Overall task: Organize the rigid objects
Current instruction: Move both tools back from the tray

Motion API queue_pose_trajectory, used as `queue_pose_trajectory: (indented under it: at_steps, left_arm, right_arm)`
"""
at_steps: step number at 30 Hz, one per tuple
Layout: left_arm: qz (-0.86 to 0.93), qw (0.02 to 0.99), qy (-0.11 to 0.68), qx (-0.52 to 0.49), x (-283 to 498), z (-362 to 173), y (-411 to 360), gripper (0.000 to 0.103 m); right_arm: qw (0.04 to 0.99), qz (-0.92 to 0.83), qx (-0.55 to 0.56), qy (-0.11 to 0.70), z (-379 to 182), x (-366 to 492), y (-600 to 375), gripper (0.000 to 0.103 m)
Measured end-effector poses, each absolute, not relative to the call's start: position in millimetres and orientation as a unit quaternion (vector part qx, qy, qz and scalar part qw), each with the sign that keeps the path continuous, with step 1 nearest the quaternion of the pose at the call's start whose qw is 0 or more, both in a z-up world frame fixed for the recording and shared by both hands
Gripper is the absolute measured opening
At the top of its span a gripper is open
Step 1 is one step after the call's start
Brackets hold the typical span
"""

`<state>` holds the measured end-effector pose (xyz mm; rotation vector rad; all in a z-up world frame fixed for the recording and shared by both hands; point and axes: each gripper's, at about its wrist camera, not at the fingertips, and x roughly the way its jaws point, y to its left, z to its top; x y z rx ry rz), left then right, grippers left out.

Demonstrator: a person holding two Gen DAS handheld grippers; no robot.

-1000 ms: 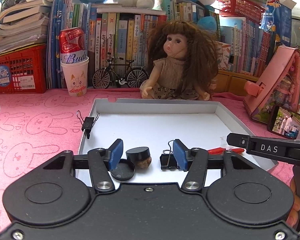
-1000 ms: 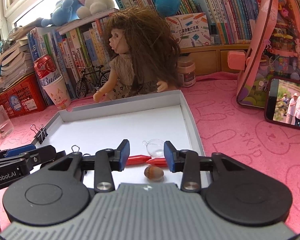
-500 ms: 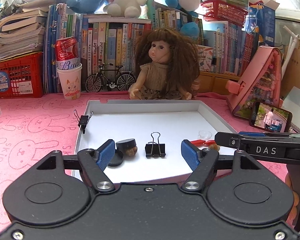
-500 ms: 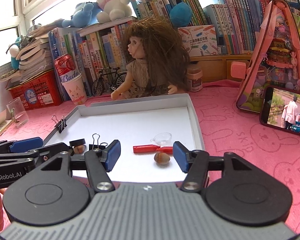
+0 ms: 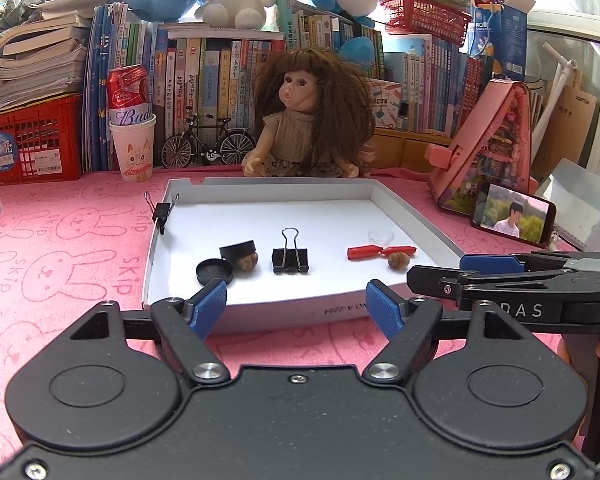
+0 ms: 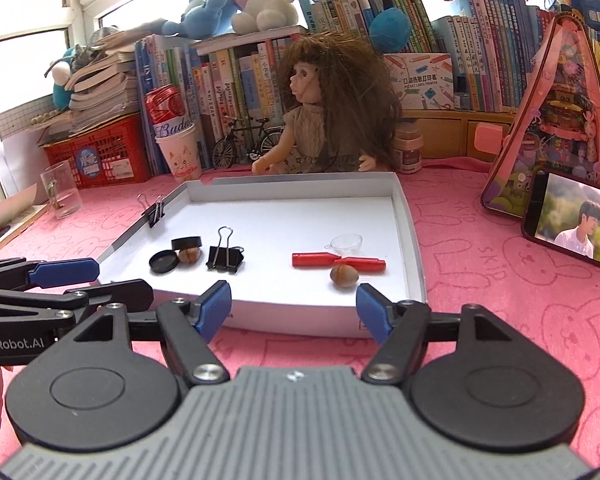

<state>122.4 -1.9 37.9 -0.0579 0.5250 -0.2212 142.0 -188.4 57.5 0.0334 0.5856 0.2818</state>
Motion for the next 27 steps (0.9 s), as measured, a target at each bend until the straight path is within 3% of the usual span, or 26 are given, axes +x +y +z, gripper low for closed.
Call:
queue_pose_trajectory:
  at_steps: [27]
  left_arm:
    - [-0.162,0.948,0.275,-0.010,48.1,20.9,-3.1,0.077]
  right_arm:
    - [0.943,0.165,-0.005,0.289,47.6,82.2,-196.7,0.087]
